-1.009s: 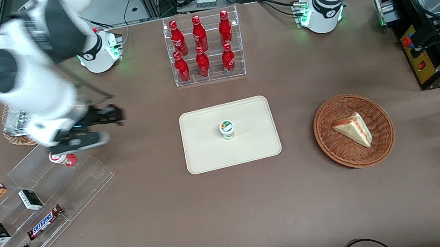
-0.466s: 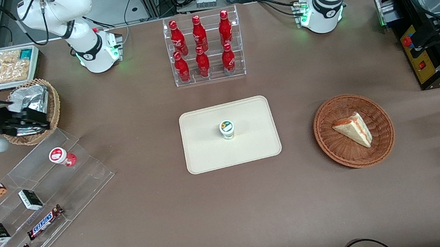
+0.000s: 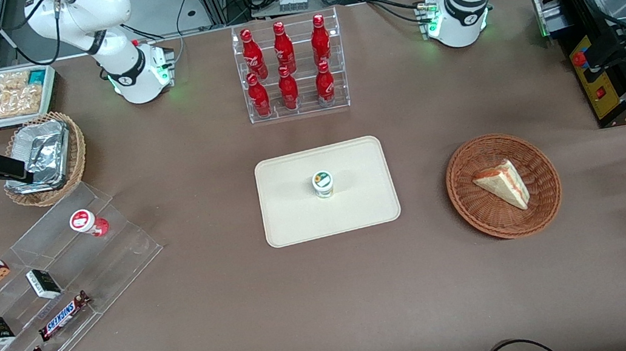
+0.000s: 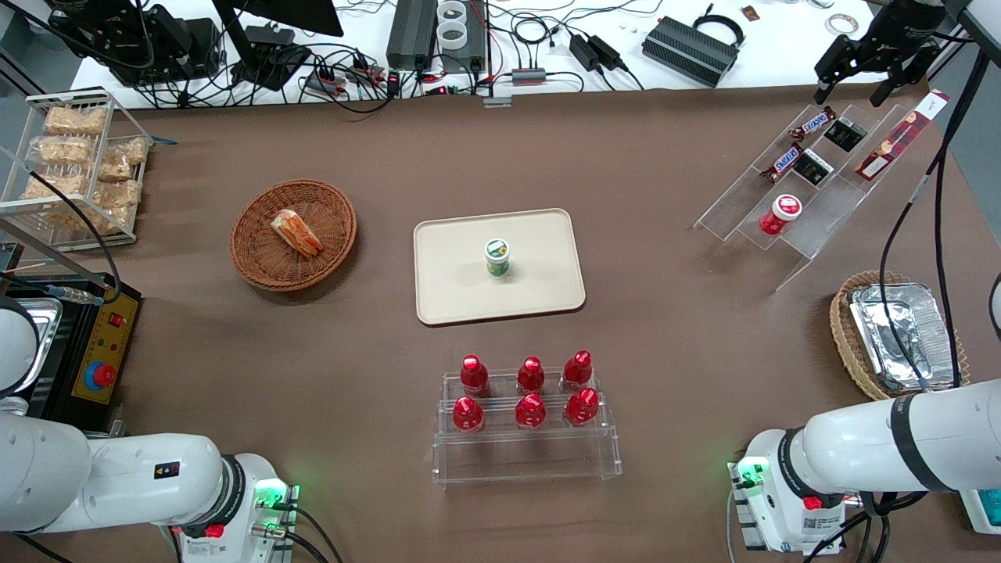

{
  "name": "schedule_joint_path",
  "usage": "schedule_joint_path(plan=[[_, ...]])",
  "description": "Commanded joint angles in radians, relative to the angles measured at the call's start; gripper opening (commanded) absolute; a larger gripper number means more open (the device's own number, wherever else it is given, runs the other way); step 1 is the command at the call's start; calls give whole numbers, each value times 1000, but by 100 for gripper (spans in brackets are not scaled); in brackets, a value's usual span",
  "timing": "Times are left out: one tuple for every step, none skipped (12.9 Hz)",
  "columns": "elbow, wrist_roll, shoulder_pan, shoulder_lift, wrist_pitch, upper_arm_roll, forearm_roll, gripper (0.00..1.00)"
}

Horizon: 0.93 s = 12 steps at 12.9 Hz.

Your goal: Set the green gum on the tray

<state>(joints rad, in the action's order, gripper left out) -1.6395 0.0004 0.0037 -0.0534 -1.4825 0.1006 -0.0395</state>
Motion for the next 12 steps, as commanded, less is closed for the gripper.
schedule_joint_path(plan=[[-8,-5,-11,-40,21,-12,-7,100],[-14,-5,-11,-49,19,-12,-7,100],[-23,-3,-10,-55,16,-13,-5,100],[-37,-2,-10,-65,10,-13,0,100],[-45,1,-10,-71,7,-13,10,100],[-54,6,-10,-77,2,-13,12,100],[-69,6,-8,-92,-8,-13,13,100],[-86,6,-7,-101,-19,-13,22,100],[-85,7,-4,-95,-25,-15,32,100],[-79,7,1,-91,-33,-15,35,100],[-72,6,1,-82,-51,-15,35,100],[-66,7,1,-73,-58,-13,38,100]])
